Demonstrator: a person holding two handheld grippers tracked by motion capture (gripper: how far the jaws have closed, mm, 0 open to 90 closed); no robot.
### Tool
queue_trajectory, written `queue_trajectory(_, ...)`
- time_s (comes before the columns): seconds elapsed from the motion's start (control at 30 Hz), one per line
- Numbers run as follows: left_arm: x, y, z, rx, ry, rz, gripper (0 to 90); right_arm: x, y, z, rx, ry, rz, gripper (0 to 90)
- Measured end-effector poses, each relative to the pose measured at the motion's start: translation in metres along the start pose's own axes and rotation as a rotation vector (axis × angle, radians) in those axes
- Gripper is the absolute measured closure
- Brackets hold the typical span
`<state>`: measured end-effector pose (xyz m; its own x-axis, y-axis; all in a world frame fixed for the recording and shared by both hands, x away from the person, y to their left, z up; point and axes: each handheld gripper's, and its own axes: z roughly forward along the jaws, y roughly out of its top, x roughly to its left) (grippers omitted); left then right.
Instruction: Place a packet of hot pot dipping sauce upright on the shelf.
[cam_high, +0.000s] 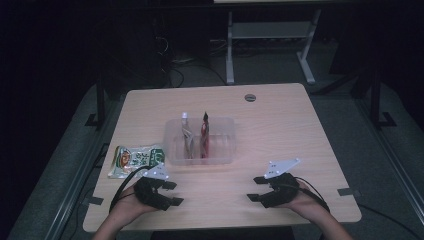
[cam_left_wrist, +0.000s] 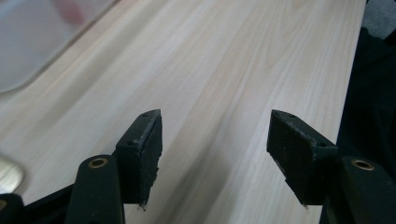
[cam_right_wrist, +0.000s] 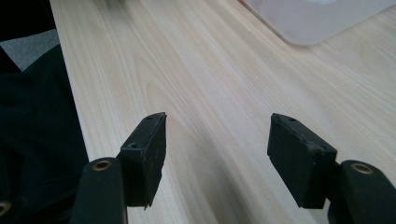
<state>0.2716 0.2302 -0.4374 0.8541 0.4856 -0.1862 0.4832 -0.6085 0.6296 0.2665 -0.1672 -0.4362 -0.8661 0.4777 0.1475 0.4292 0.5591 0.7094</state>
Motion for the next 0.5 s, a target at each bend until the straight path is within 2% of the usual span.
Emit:
queue_trajectory(0.03, 0.003, -0.002, -0.005, 0.001, 0.013, 0.001, 35.6, 0.001, -0.001, 0.002, 0.007, -0.001, -0.011, 36.2)
queue_trajectory(0.17, 0.008, -0.005, -0.013, 0.000, 0.034, -0.009, 35.6, 0.002, -0.001, 0.003, 0.015, 0.009, -0.004, 36.0)
queue_trajectory(0.27, 0.014, -0.007, -0.023, -0.004, 0.064, -0.010, 36.7, 0.002, -0.002, 0.005, 0.019, 0.008, -0.008, 36.0)
queue_trajectory(0.3, 0.018, -0.009, -0.028, -0.007, 0.085, -0.022, 37.8, 0.001, -0.002, 0.006, 0.025, 0.008, -0.009, 36.0)
queue_trajectory(0.33, 0.018, -0.009, -0.028, -0.007, 0.085, -0.022, 38.6, 0.001, -0.002, 0.006, 0.028, 0.008, -0.003, 36.0)
queue_trajectory(0.4, 0.026, -0.010, -0.037, 0.009, 0.136, -0.046, 41.2, 0.001, -0.002, 0.007, 0.030, 0.008, 0.002, 36.0)
queue_trajectory(0.5, 0.038, -0.010, -0.046, 0.002, 0.201, -0.084, 47.3, 0.000, -0.002, 0.008, 0.033, 0.010, 0.008, 36.0)
